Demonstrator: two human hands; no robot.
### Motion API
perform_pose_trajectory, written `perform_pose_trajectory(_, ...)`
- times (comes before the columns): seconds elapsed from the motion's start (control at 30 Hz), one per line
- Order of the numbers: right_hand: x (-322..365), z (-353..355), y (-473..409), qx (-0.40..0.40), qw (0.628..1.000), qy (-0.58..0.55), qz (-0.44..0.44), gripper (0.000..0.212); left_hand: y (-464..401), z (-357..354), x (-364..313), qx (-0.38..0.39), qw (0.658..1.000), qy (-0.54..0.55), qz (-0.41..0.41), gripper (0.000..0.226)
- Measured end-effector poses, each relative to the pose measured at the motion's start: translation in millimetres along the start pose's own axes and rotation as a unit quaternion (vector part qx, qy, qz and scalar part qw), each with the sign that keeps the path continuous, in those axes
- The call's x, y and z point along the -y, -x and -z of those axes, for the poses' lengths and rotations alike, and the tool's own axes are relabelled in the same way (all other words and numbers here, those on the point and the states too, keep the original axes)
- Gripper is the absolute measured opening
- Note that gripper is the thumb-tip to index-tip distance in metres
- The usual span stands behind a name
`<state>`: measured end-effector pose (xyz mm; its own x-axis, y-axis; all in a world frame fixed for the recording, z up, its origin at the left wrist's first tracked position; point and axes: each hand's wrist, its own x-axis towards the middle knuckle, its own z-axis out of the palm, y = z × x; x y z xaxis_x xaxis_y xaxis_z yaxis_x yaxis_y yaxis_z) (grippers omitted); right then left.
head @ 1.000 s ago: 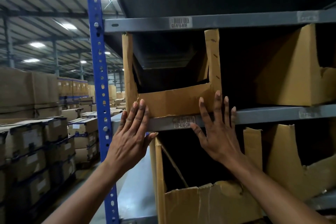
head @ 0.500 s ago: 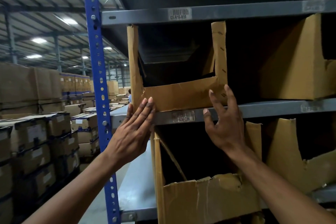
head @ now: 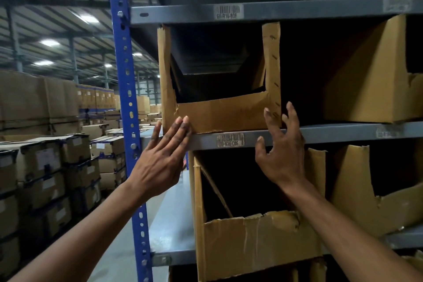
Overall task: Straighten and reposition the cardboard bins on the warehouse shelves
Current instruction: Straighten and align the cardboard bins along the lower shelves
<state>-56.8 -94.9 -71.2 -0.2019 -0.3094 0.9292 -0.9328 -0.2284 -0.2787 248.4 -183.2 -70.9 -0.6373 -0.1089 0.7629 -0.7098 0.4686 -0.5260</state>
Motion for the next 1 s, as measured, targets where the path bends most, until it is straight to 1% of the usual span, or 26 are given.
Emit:
perform_pose_trajectory(0.1, 3, -2, 3, 0.025, 0.997, 0.065, 0.033, 0.082, 2, 0, -5, 0.008, 1.0, -0.011, 0.006, 0.074)
perform_pose_trajectory(0.2, 4, -12, 5, 0.073, 0.987, 0.129, 0.061, 0.084, 4, -4, -6, 0.025, 0.999, -0.019, 0.012, 0.084)
perform_pose_trajectory(0.3, 1, -21, 12, 0.108, 0.982, 0.146, 0.059, 0.087, 7, -7, -4, 0.037, 0.999, -0.025, 0.009, 0.084)
perform_pose_trajectory(0.37, 0, -23, 15, 0.099, 0.983, 0.147, 0.048, 0.09, 9, -7, -3, 0.041, 0.998, -0.032, 0.024, 0.084)
perform_pose_trajectory(0.47, 0, -19, 8, 0.066, 0.993, 0.088, -0.033, 0.094, 15, -5, 1, 0.044, 0.996, -0.034, 0.075, 0.087)
perform_pose_trajectory(0.57, 7, -12, 0, 0.059, 0.993, 0.017, -0.098, 0.093, 16, -3, 0, 0.033, 0.995, -0.004, 0.095, 0.095)
perform_pose_trajectory(0.67, 19, -5, -6, 0.029, 0.986, -0.06, -0.154, 0.091, 13, -1, -1, 0.02, 0.996, 0.037, 0.082, 0.11)
perform_pose_trajectory(0.73, 24, -4, -9, 0.009, 0.977, -0.104, -0.186, 0.09, 15, 0, 2, 0.014, 0.997, 0.044, 0.064, 0.115)
perform_pose_trajectory(0.9, 20, 8, -16, -0.018, 0.961, -0.155, -0.229, 0.085, 17, 6, 7, -0.002, 0.996, 0.077, 0.042, 0.11)
perform_pose_trajectory(1.0, 16, 15, -21, -0.01, 0.961, -0.146, -0.234, 0.076, 17, 10, 8, 0.003, 0.993, 0.11, 0.038, 0.11)
